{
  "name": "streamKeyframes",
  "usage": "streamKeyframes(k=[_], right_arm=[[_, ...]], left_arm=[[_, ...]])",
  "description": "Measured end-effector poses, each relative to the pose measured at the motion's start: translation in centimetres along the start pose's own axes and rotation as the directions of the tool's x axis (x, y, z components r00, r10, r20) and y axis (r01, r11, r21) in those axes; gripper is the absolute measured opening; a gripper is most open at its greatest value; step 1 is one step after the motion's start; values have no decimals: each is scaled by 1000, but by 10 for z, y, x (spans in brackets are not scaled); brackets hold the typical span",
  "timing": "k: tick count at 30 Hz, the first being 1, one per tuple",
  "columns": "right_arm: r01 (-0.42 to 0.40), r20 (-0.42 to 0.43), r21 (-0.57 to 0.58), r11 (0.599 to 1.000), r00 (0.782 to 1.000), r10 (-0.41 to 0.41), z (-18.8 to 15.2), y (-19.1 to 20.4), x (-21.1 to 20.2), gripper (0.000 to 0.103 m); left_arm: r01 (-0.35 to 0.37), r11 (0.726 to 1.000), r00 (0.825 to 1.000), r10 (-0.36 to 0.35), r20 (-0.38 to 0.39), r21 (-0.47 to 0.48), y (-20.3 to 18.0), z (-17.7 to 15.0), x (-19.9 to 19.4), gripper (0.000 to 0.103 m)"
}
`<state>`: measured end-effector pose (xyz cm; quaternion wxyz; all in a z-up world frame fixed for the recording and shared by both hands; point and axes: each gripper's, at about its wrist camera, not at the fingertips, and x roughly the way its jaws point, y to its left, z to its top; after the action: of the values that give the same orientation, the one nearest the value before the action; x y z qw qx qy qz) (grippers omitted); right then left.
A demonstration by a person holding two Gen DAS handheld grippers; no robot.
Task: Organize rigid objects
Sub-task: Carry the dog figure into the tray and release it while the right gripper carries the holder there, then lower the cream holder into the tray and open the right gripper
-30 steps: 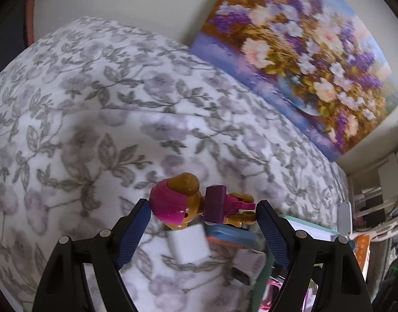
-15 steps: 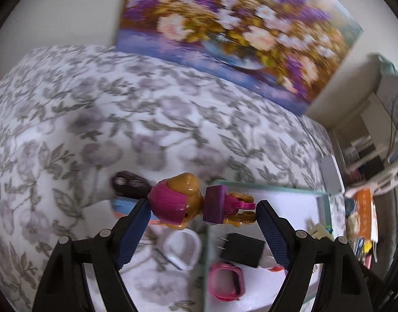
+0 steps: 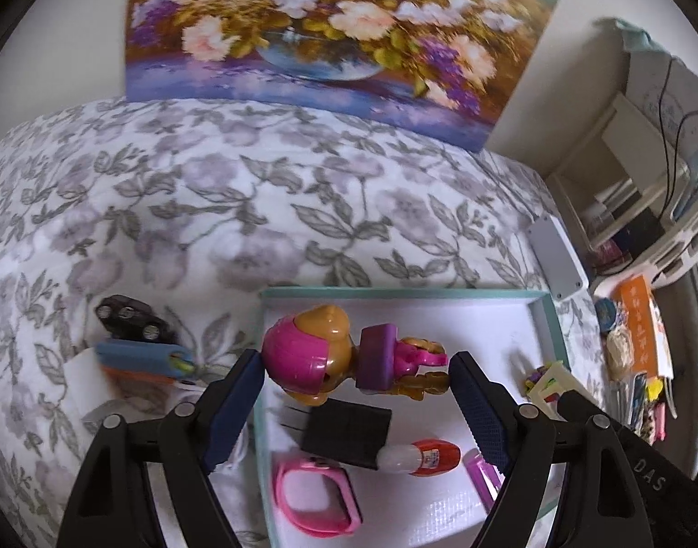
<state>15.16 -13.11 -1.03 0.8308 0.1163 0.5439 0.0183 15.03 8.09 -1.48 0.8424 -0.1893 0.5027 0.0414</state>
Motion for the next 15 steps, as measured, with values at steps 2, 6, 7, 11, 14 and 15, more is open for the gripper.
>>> streamKeyframes(k=[2,6,7,11,14,15], right_arm=[[0,0,-5,1000,1000,0,0,1,0,33],[4,-2,-22,1000,1000,-4,-1,4,3,33],[4,-6,-24,1000,1000,-4,-1,4,4,33],[7,-17,-24,1000,1000,-8,-1,2,8,33],[11,-37,-19,1000,999,-12,-3,0,13,33],[10,-43,-17,1000,999,-11,-3,-1,15,33]], left_arm=[[-10,1000,1000,10,-7,15,-5,-1,4,85],[-20,999,1000,20,-8,44,-12,-4,9,84],[-22,999,1000,22,-9,47,-12,-4,10,84],[-36,998,999,37,-23,54,-14,-6,15,84],[-47,997,998,49,-33,55,-14,-7,17,84],[-55,997,998,57,-37,55,-13,-7,17,85]])
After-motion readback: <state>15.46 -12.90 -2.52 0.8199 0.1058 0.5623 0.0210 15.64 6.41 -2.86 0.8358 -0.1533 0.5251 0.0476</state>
